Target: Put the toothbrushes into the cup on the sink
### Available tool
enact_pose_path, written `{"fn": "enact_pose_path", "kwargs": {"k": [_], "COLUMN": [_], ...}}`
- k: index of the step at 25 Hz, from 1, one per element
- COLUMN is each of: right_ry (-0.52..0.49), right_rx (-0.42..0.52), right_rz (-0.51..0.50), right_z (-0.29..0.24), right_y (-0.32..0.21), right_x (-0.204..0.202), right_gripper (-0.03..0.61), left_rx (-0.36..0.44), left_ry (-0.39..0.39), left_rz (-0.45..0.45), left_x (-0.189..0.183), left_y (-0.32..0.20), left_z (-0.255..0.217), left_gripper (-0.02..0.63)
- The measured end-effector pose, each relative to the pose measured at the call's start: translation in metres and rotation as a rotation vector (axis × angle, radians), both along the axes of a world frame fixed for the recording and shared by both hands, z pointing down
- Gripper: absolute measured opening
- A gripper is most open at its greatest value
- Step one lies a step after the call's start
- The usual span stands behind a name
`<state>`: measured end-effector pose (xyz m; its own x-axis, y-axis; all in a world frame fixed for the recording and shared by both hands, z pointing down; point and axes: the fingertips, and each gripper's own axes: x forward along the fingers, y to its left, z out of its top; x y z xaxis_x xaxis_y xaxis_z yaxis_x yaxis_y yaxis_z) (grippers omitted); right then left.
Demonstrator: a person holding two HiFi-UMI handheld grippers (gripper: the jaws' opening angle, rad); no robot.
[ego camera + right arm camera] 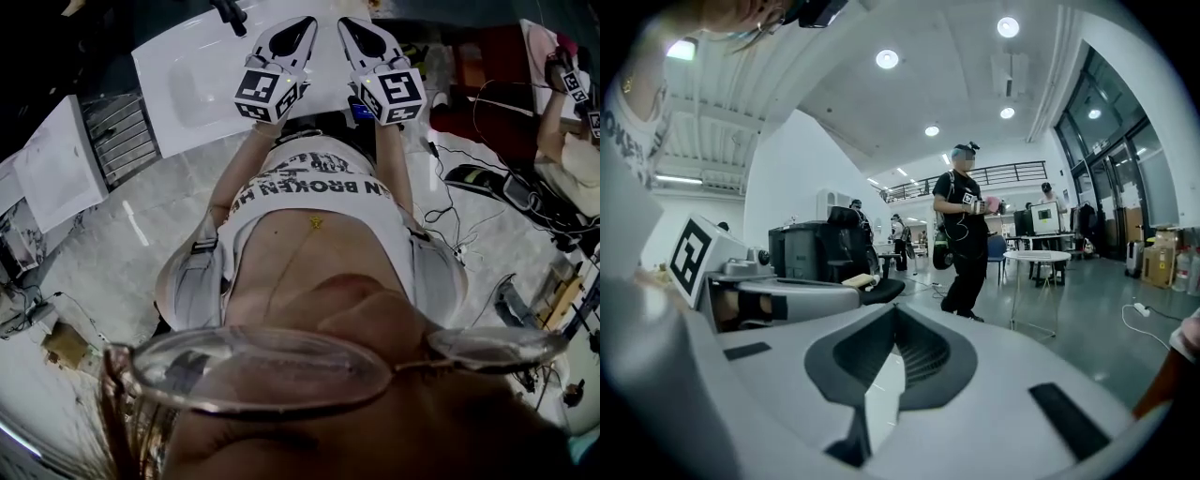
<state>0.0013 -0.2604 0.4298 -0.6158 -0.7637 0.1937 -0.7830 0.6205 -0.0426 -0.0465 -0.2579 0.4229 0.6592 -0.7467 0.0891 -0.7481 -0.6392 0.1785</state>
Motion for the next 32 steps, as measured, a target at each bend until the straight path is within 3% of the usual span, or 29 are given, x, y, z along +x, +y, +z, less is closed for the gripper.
{"fn": "enact_pose_path", "kwargs": {"k": [10,23,32], "right_ry": [-0.001,0.034,0.067], "right_rx": [0.044,0.012,-0.030], "right_rz": [-0.031,-0.042,-0.048], "right_z": [-0.034,-0.029,-0.033], "right_y": [-0.016,-0.022,-0.055], "right_x": [-0.002,0.002,-0.007], "right_gripper": [0.026,0.025,0.025], "left_rx": [0.034,0.001,-0.044], "left_ry": [-0.024,-0.043,-0.032], "left_rz": [0.025,0.031,0.039], "left_x": [0.012,0.016,0.008], "left_y": [-0.013,-0.023,-0.056], "left_z": [-0.025,-0.018,-0.019], "left_gripper": [0.014,0.014,0.014]}}
